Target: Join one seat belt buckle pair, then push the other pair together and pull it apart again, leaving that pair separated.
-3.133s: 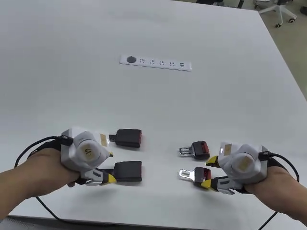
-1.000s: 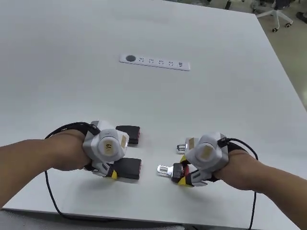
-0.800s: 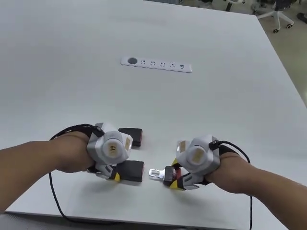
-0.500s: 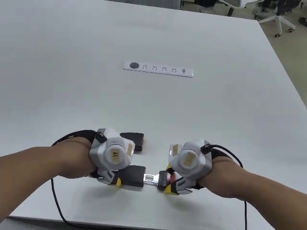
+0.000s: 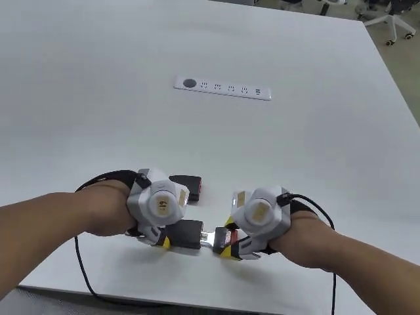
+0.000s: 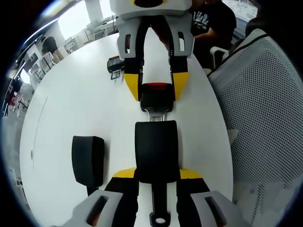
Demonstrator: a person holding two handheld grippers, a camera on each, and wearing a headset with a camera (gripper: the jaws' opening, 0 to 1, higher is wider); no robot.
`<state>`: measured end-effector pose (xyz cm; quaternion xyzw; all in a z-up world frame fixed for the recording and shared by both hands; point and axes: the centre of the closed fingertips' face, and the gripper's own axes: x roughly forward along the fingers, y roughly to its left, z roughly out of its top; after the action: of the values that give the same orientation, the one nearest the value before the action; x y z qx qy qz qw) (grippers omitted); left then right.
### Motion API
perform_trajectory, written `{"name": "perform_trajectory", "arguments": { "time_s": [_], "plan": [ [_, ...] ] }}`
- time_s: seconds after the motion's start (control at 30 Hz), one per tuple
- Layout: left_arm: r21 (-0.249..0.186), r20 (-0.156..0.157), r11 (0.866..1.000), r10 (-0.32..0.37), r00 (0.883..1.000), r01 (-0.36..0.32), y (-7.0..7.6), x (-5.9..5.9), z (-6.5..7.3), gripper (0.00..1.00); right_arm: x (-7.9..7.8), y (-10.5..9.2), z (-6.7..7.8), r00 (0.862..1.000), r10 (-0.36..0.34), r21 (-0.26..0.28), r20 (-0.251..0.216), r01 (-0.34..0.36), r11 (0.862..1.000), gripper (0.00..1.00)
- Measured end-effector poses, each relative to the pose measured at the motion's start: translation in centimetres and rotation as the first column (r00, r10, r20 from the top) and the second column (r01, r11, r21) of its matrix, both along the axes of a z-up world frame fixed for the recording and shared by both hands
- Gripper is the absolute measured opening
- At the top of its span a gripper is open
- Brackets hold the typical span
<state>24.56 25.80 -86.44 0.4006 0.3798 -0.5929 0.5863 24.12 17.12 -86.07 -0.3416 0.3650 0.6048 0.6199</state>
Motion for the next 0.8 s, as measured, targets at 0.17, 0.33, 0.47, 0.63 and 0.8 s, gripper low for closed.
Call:
{"name": "perform_trajectory", "arguments": {
  "time_s": [0.17, 0.33, 0.47, 0.63, 0.8],
  "plan": [
    [-0.011, -0.011, 1.0, -0.002, 1.0, 0.002, 0.0, 0.1, 0.0, 0.31, 0.1, 0.3, 0.0, 1.0, -0.007, 0.005, 0.009, 0.007, 1.0, 0.32],
    [-0.01, -0.008, 1.0, 0.013, 1.0, -0.013, 0.1, 0.1, 0.0, 0.31, 0.2, 0.6, 0.1, 1.0, -0.013, 0.007, 0.027, 0.013, 1.0, 0.31],
    [-0.005, -0.009, 1.0, 0.017, 1.0, -0.017, 0.1, 0.1, -0.1, 0.31, 0.3, 0.8, 0.1, 0.999, -0.027, 0.016, 0.024, 0.026, 1.0, 0.31],
    [0.018, -0.006, 1.0, -0.003, 1.0, 0.003, 0.0, 0.1, -0.1, 0.3, 0.3, 1.0, 0.2, 0.999, -0.011, 0.006, 0.037, 0.011, 1.0, 0.3],
    [0.027, -0.005, 1.0, -0.008, 1.0, 0.008, 0.0, 0.0, -0.1, 0.3, 0.3, 1.7, 0.3, 0.999, 0.004, 0.01, 0.038, -0.004, 1.0, 0.3]
  ]
}}
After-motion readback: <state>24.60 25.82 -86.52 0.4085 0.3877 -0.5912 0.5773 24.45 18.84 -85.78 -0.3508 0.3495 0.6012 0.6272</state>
